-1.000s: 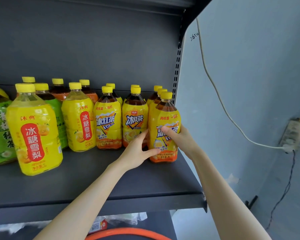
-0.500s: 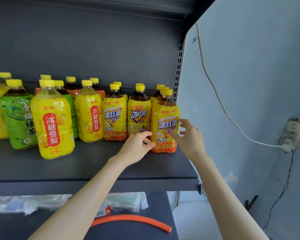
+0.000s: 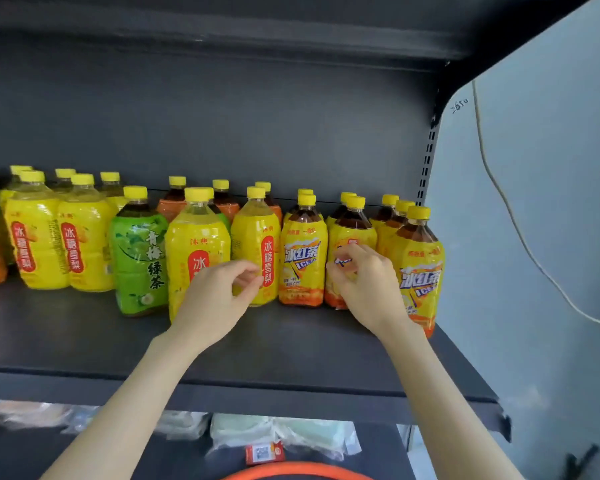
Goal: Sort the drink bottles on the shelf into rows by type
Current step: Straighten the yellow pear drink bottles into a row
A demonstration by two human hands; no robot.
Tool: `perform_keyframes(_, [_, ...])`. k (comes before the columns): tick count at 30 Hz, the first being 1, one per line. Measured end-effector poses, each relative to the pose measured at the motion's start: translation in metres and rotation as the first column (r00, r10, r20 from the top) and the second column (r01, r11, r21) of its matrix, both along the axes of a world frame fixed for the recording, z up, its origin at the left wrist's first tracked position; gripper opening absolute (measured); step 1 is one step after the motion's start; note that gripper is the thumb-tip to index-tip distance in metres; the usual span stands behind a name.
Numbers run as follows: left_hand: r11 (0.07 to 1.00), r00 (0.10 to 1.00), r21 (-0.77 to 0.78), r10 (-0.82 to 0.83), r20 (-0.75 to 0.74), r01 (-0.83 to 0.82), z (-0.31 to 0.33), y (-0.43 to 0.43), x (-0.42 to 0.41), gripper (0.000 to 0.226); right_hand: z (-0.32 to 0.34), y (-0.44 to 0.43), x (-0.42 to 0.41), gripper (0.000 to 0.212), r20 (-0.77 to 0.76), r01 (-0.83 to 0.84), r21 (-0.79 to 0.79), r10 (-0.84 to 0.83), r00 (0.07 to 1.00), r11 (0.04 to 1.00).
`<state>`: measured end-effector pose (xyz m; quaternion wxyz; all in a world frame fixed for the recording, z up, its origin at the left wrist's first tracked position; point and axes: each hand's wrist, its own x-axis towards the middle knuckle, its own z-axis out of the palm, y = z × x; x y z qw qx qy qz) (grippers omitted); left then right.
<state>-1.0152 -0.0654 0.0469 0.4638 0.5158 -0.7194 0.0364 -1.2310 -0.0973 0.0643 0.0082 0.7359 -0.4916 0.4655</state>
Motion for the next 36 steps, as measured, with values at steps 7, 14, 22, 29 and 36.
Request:
perform_keyframes(7, [0.955, 0.986, -0.271, 0.082, -0.145, -0.119, -0.014, -0.019, 0.07, 0.034, -0.007, -0.034, 0.095, 0.029, 0.058, -0.032, -0.015, 0.033, 0.998, 0.999])
perform_keyframes(14, [1.0, 0.937, 0.003, -0.005, -0.351, 0.006, -0.015, -0.049, 0.106, 0.1, 0.001, -0.074, 0.137, 0.059, -0.011, 0.187, -0.081, -0.188, 0.982, 0.979])
perform_keyframes(22, [0.987, 0.846, 0.035, -0.115, -0.52, 0.156, -0.021, -0.055, 0.114, 0.098, 0.005, -0.098, 0.153, 0.082, -0.087, 0.238, 0.005, -0.237, 0.968, 0.971])
perform_keyframes(29, [0.994, 0.824, -0.015, -0.094, -0.559, 0.104, -0.022, -0.048, 0.118, 0.095, 0.001, -0.078, 0.155, 0.08, 0.095, 0.128, -0.05, -0.123, 0.988, 0.991])
perform_keyframes(36, [0.98, 0.738, -0.048, -0.176, -0.651, 0.191, -0.026, -0.035, 0.129, 0.094, -0.011, -0.025, 0.166, 0.083, 0.331, 0.072, -0.121, -0.028, 0.943, 0.99])
